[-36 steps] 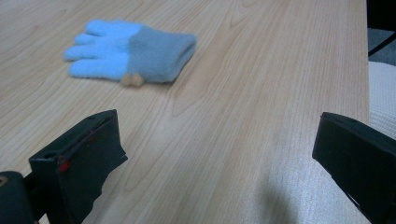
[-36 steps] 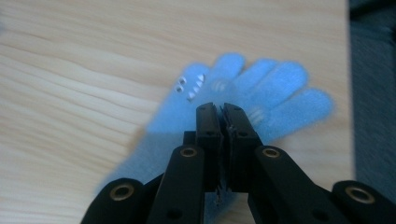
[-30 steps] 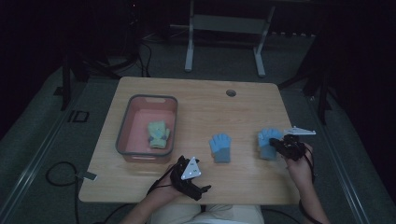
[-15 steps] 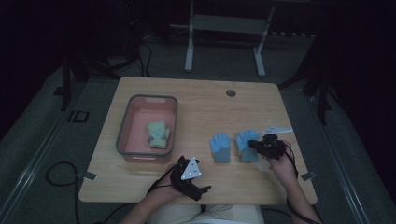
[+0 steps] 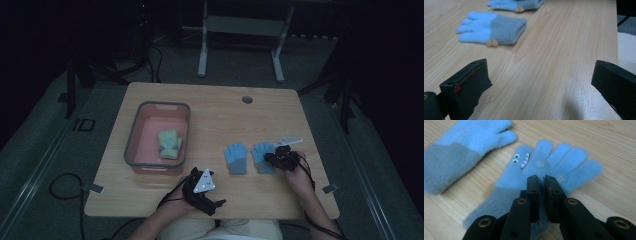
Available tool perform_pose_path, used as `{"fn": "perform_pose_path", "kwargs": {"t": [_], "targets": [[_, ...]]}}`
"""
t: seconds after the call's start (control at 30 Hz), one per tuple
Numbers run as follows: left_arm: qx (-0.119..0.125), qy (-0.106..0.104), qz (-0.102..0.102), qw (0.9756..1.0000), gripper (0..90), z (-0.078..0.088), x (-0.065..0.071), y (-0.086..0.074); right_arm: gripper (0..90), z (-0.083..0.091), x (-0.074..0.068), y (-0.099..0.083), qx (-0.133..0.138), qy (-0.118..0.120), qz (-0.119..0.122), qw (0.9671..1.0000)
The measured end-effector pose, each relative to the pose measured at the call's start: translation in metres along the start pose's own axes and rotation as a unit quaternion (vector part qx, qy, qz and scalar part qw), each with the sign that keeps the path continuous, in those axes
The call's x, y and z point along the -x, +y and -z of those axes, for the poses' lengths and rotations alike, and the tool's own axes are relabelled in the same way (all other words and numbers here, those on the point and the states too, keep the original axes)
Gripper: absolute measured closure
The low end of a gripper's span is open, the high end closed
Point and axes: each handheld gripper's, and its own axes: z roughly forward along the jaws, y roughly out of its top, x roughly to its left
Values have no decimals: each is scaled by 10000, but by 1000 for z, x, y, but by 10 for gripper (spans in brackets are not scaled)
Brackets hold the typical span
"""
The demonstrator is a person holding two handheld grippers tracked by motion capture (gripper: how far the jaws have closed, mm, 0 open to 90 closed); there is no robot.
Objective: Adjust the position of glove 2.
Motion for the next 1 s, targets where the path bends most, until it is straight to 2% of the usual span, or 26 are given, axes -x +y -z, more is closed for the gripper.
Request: {"fn": "perform_pose_path", "kwargs": {"t": [0.13,0.33,0.6,0.73,1.0], "targets": [[-2,-1,1,10000,13,0,1,0,767,2,-2,2,-30,-34,18,10000],[-11,5,-3,10000,13,0,0,0,689,12,-2,7,129,-49,119,9998],[-14,4,0,10000,13,0,1,0,651,5,-4,5,80,-6,174,9998],[-21,5,-12,10000,13,0,0,0,685,0,-5,0,-18,-52,186,9998],[-43,14,-17,10000,13,-1,0,0,824,-2,-10,-4,121,-243,117,9996]]}}
